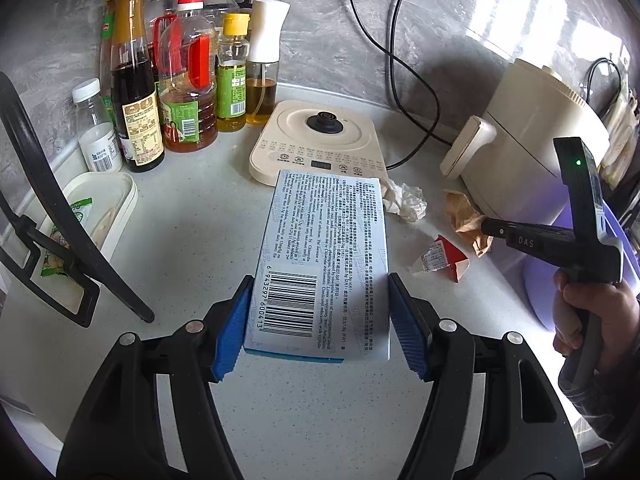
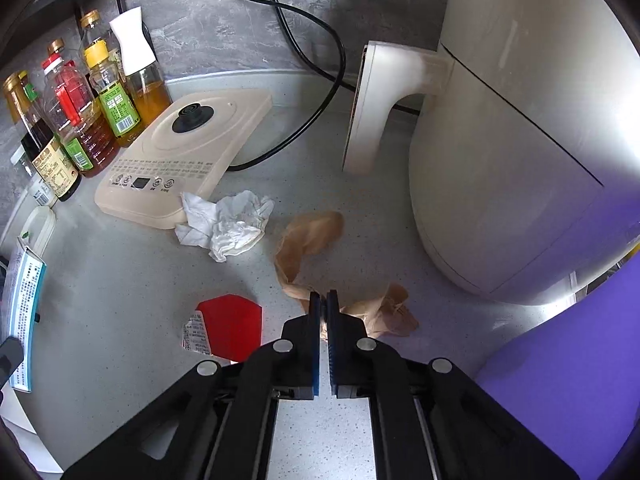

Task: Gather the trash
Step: 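Carry the box and brown paper to the bucket and open both tools over it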

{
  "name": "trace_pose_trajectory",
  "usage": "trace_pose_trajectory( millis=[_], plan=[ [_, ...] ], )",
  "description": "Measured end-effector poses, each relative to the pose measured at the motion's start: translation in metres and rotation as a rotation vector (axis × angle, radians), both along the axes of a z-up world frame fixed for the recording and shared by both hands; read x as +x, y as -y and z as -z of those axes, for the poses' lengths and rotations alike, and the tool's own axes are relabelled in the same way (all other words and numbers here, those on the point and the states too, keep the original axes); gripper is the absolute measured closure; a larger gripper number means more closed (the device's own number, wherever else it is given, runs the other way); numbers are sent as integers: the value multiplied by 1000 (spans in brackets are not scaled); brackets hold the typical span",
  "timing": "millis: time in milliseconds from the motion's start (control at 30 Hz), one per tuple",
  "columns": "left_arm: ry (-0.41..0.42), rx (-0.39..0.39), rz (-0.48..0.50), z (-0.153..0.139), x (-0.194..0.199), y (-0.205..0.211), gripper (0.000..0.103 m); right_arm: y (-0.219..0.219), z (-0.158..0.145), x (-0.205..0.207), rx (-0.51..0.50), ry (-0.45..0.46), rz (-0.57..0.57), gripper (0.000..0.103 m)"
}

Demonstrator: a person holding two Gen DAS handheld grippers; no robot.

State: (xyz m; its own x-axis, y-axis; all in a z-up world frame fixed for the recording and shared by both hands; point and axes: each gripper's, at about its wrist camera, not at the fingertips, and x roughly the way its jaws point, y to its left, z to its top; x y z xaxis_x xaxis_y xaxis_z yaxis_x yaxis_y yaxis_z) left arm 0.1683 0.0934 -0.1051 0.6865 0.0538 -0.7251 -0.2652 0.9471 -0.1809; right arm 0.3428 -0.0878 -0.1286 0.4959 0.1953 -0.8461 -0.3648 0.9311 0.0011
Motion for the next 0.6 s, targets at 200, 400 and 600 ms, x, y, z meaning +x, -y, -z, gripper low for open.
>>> trace_pose_trajectory(
  millis=[200,400,600],
  plan=[
    [30,10,25,-12,-2,8,38,0,-29,-25,100,25,-55,100],
    [70,27,63,-29,-6,22,38,6,-69,-52,184,75,-82,100],
    [118,35,109,-48,-9,40,38,33,-108,-80,237,148,-74,100]
  ],
)
